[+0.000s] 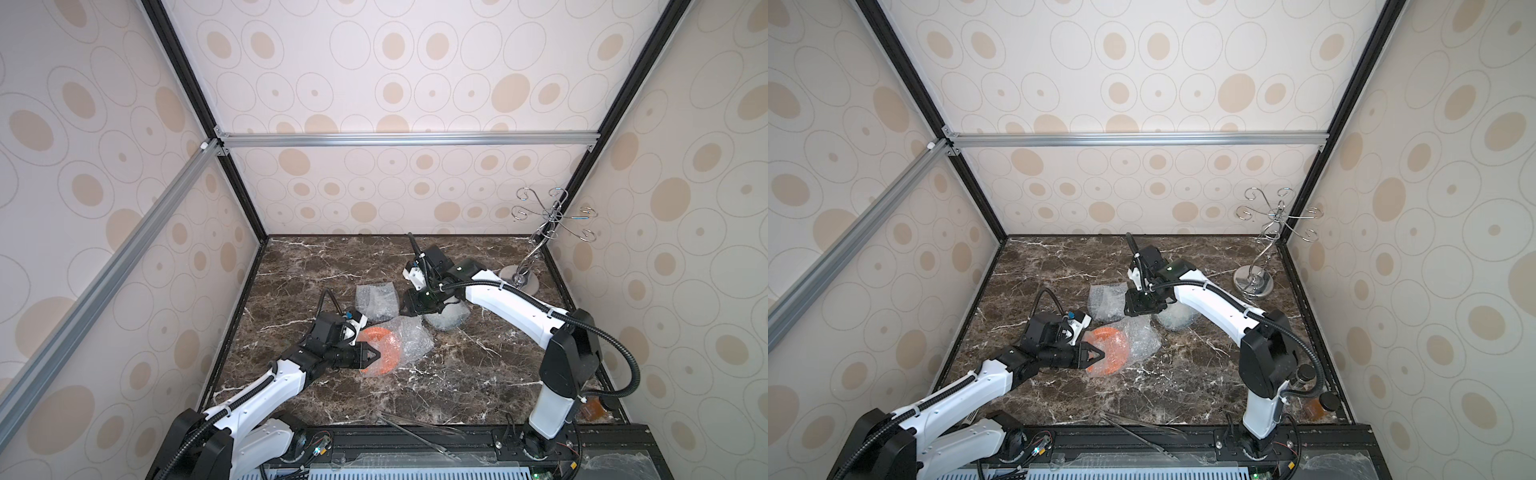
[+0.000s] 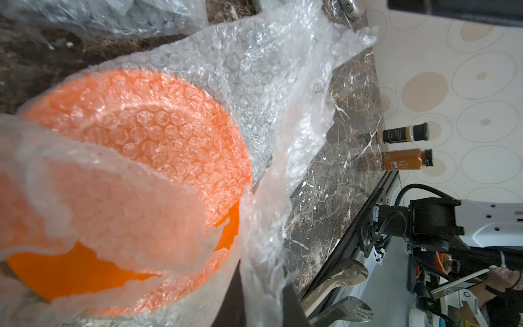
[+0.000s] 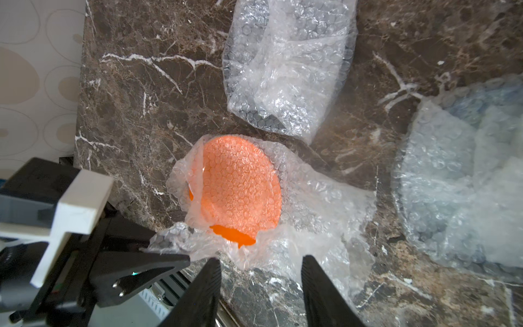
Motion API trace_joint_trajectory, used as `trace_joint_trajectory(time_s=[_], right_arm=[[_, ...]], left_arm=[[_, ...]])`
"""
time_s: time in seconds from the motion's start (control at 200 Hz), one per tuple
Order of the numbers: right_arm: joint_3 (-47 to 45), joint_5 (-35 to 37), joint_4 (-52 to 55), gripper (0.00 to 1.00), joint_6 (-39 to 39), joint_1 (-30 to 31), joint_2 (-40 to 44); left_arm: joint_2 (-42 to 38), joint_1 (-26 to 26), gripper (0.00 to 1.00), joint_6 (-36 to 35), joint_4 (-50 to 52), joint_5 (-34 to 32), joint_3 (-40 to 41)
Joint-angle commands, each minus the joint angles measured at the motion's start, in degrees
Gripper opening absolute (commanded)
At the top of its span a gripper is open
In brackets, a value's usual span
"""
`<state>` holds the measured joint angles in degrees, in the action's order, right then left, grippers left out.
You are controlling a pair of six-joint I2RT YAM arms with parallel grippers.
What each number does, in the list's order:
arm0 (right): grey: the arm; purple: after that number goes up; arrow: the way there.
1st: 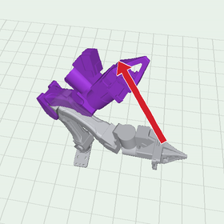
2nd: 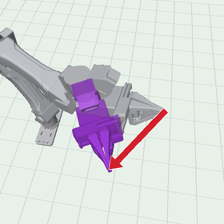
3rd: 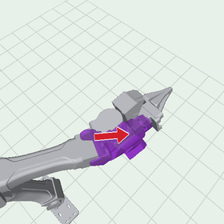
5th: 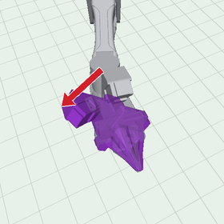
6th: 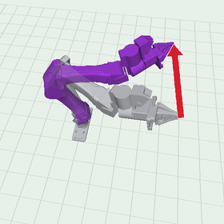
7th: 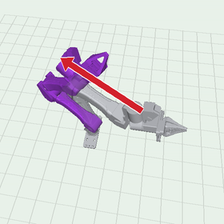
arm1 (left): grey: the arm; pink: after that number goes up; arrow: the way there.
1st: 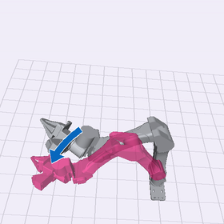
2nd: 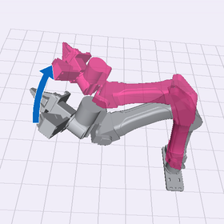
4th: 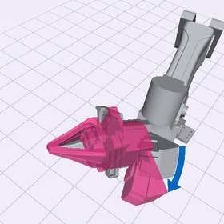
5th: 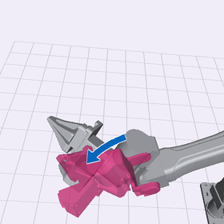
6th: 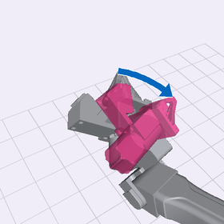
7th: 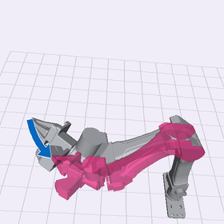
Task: Unpack dinner plates from bubble wrap
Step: Unwrap the bubble wrap at the center of the board.
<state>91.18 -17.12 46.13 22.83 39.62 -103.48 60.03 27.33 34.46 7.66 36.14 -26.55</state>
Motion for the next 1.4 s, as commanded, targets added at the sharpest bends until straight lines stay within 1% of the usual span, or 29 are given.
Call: trace_joint_trajectory(time_s=[0.0, 0.16, 0.55, 0.61, 0.64, 0.665, 0.705, 0.725, 0.855, 1.131, 1.396], right_arm=[[3.3, -0.6, 2.3, 0.5, -1.4, 1.2, -1.5], [4.8, 0.1, 3.4, 0.5, -2.2, 2.4, -3.2], [2.2, 0.9, 3.4, 0.49, -3.4, 4.1, -4.7], [1.1, 0.9, 3.4, 0.49, -3.4, 4.7, -4.6], [0.3, 0.9, 3.2, 0.49, -3.4, 5.0, -4.5], [-0.4, 1.0, 2.9, 0.49, -3.3, 5.2, -4.2], [-2.2, 1.0, 2.3, 0.49, -3.0, 5.5, -3.6], [-3.1, 1.0, 2.0, 0.49, -2.8, 5.7, -3.2], [-10.0, 1.0, -0.4, 0.49, -1.7, 6.5, -0.3], [-22.2, 2.3, -3.4, 0.49, 0.8, 7.5, 7.7], [-31.8, 3.3, -7.5, 0.49, 4.2, 8.8, 11.8]], left_arm=[[-1.4, 0.4, 0.13, 2.5, -2.9, 1.1, 0.8], [-1.9, 1.7, 0.1, 4.5, -5.0, 1.3, 1.9], [-0.8, 7.4, 0.1, 6.9, -9.3, 1.0, 2.3], [-0.5, 7.8, 0.15, 7.0, -9.2, 0.9, 2.4], [-0.4, 7.9, 0.19, 7.0, -9.0, 1.0, 2.5], [-0.5, 7.9, 0.25, 6.9, -8.9, 1.0, 2.5], [-0.8, 7.9, 0.42, 6.6, -8.2, 0.4, 2.4], [-1.1, 7.9, 0.46, 6.3, -7.7, 0.0, 2.3], [-3.1, 7.9, 0.59, 4.8, -4.4, -2.4, 1.4], [-2.1, 7.8, 0.66, 4.7, -3.3, -5.1, -0.5], [2.3, 7.7, 0.68, 5.2, -5.6, -6.2, -2.5]])
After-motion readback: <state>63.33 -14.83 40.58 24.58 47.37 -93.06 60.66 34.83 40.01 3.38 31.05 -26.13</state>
